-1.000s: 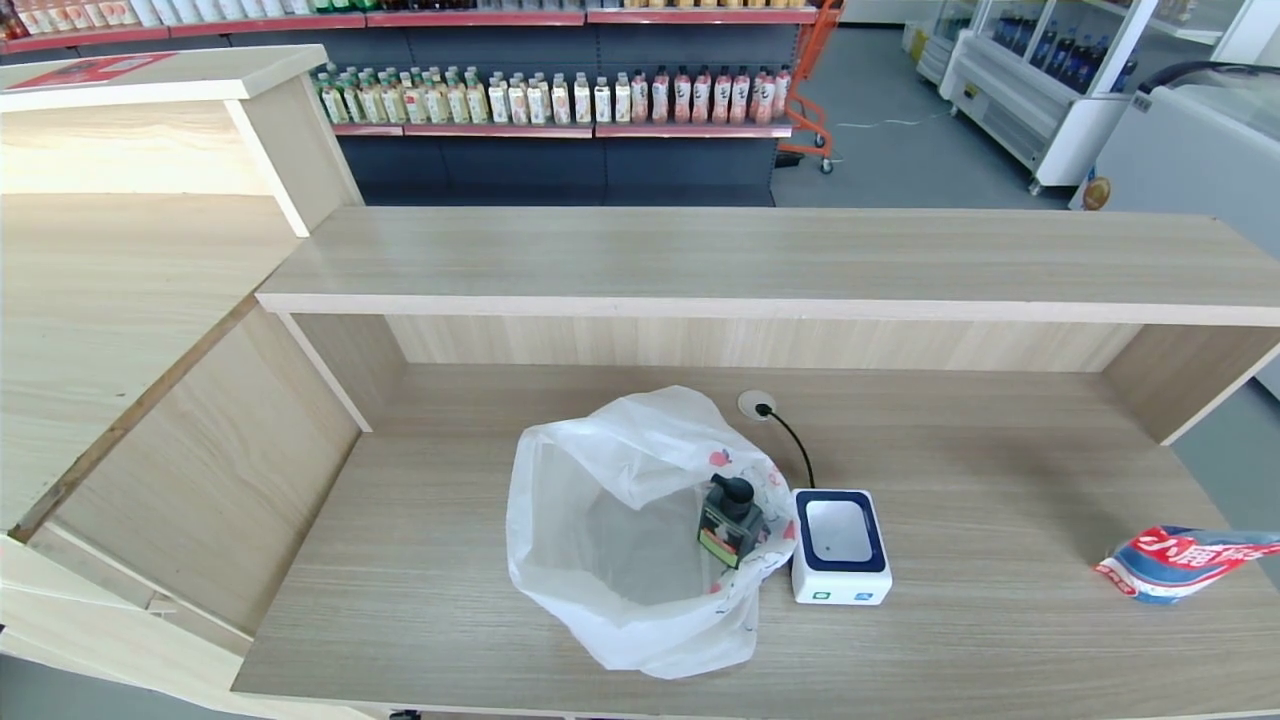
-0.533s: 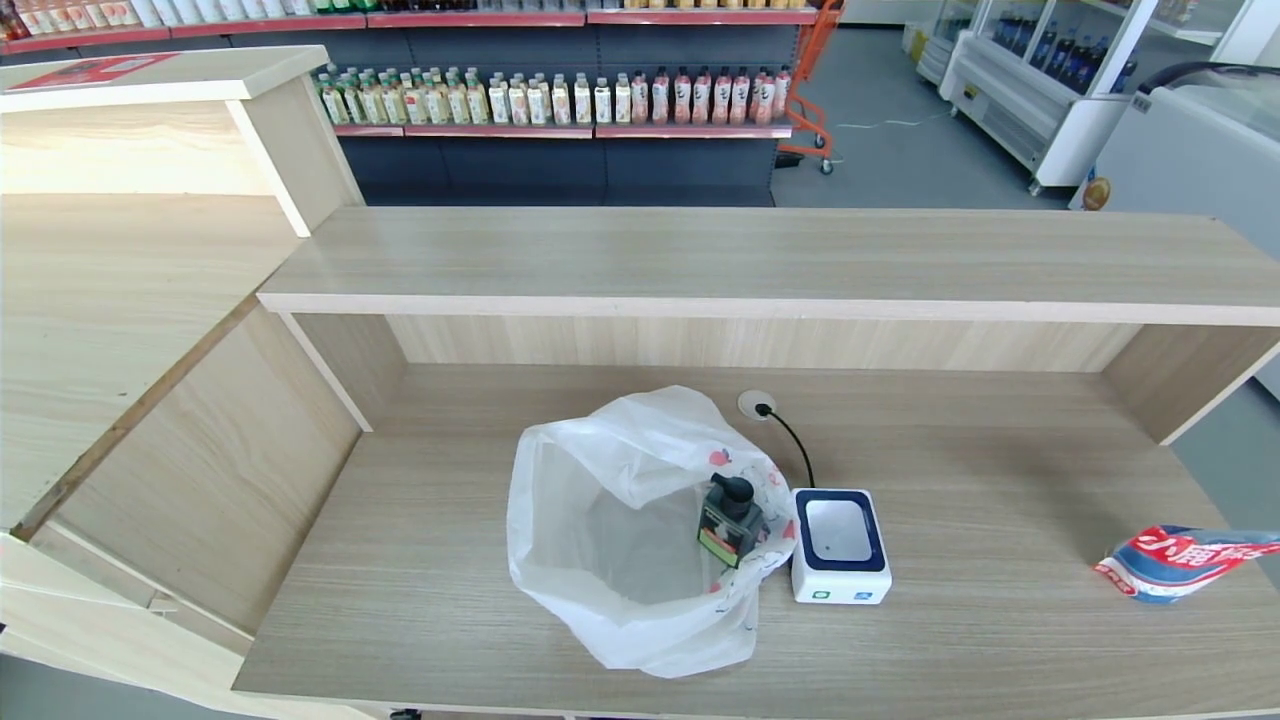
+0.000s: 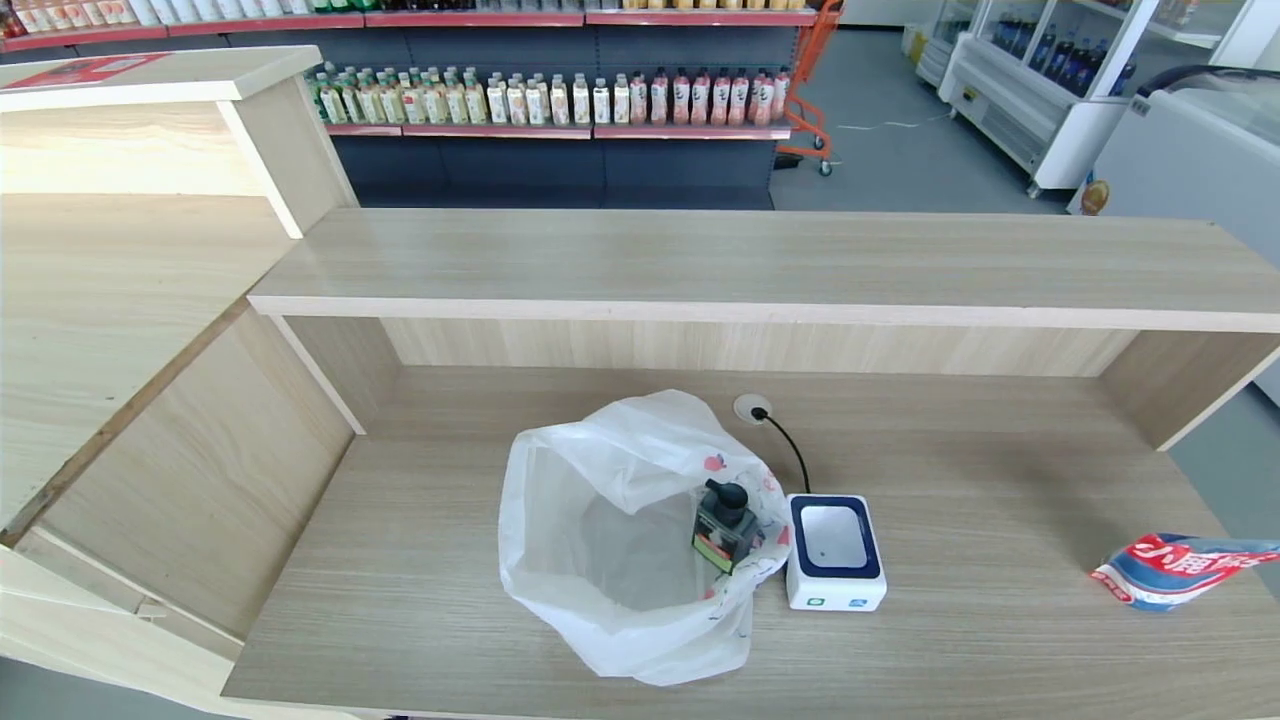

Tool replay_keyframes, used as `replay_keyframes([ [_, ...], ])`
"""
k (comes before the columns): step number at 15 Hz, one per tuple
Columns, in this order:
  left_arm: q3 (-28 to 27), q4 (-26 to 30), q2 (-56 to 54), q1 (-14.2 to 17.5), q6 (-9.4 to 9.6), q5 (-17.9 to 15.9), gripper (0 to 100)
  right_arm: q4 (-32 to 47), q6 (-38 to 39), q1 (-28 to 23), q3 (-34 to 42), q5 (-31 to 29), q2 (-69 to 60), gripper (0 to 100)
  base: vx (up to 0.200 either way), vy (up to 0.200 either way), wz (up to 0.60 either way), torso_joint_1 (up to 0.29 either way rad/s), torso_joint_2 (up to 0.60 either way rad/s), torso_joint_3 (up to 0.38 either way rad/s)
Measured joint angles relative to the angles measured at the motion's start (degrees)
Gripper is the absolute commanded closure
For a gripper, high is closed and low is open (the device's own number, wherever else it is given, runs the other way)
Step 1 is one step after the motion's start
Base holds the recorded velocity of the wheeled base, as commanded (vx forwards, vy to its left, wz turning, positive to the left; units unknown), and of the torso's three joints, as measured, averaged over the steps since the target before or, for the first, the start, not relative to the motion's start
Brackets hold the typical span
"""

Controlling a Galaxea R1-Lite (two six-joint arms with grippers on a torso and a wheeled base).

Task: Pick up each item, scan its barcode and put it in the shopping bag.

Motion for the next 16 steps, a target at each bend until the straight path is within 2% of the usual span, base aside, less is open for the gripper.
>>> replay_keyframes([
  [5, 0.0, 0.0, 0.0, 0.02, -0.11, 0.09, 0, 0.05, 0.06, 0.04, 0.0, 0.0, -0.01, 0, 0.0, -0.2, 0.0, 0.0, 0.0, 0.003],
  [7, 0.0, 0.0, 0.0, 0.02, -0.09, 0.04, 0, 0.07, 0.04, 0.06, 0.0, 0.0, 0.0, 0, -0.2, -0.2, 0.0, 0.005, 0.0, -0.002],
  [10, 0.0, 0.0, 0.0, 0.07, 0.24, -0.05, 0, 0.07, 0.09, 0.15, 0.0, -0.02, 0.0, 0, 0.0, 0.0, 0.0, 0.0, 0.0, 0.0],
  [16, 0.0, 0.0, 0.0, -0.01, 0.15, 0.0, 0, 0.07, 0.04, 0.02, 0.0, -0.02, 0.02, 0, -0.2, 0.0, 0.0, 0.003, 0.0, -0.002],
])
